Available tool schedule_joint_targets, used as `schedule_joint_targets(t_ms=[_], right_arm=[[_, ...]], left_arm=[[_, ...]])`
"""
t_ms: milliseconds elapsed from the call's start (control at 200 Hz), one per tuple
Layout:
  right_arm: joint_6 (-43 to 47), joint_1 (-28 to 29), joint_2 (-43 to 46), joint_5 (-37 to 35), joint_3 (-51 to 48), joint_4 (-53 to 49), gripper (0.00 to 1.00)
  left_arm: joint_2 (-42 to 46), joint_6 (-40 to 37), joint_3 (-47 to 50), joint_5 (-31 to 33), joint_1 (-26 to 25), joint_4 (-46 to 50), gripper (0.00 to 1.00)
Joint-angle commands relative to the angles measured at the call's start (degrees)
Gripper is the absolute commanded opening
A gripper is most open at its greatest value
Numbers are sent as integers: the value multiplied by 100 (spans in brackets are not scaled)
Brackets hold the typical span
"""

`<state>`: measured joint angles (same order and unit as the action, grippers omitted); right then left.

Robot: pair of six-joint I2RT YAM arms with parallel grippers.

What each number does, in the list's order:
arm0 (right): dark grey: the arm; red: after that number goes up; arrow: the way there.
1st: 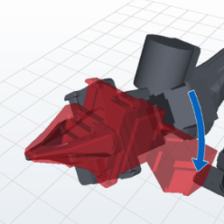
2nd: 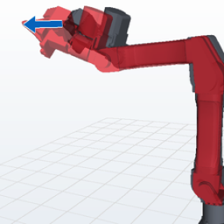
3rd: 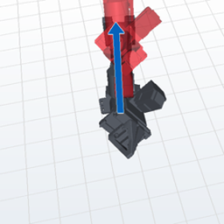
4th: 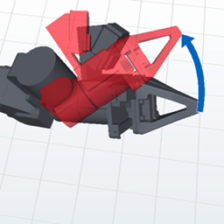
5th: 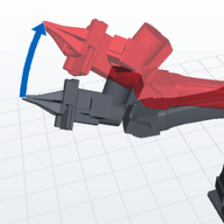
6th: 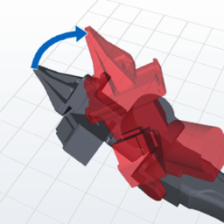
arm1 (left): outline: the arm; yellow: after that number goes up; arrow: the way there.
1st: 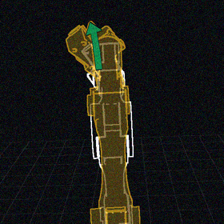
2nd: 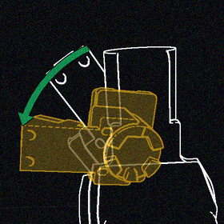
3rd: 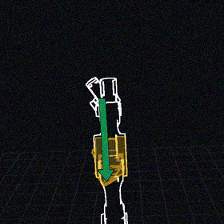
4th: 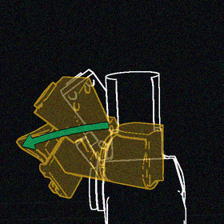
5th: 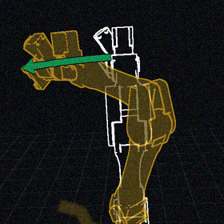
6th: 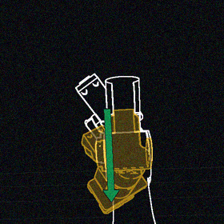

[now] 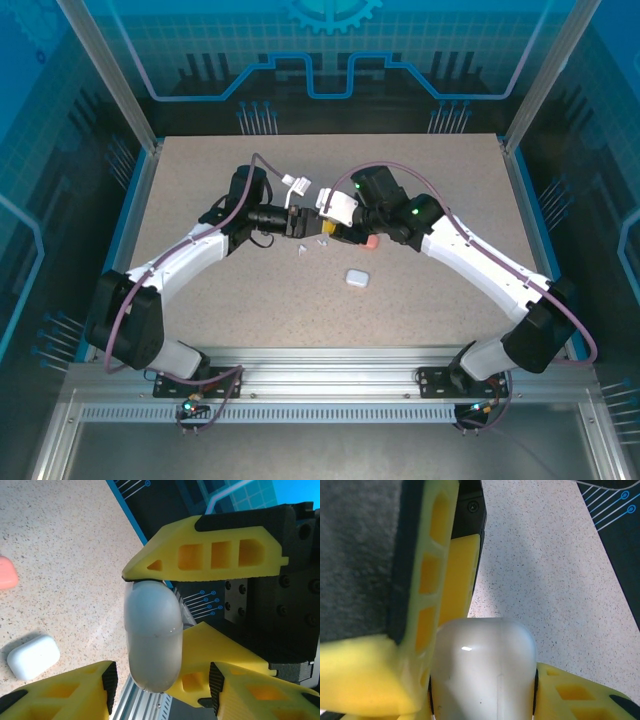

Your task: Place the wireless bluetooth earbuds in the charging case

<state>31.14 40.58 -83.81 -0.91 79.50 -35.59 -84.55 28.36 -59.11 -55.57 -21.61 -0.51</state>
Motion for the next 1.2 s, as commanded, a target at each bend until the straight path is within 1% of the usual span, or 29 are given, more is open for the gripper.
schedule_joint_targets(t_ms=[0, 170, 365, 500, 715, 955, 1196], right_arm=[[29, 119, -30, 184, 93, 4, 43], [-1, 58, -22, 196, 39, 17, 43], [-20, -6, -32, 227, 21, 26, 43], [-28, -8, -39, 258, 38, 7, 43], [-122, -6, -72, 275, 65, 1, 43], [-144, -6, -169, 205, 194, -37, 43], [-195, -7, -215, 196, 254, -7, 43]], left_arm=[[-54, 54, -144, 343, -38, -173, 56], [48, 117, -77, 406, 38, -300, 60], [141, 72, -21, 381, 112, -258, 62], [98, 96, -30, 360, 113, -291, 62], [-32, 130, -38, 145, 62, -404, 60], [-69, 4, -65, 77, 8, -254, 59], [-123, -135, -115, 82, -36, -61, 56]])
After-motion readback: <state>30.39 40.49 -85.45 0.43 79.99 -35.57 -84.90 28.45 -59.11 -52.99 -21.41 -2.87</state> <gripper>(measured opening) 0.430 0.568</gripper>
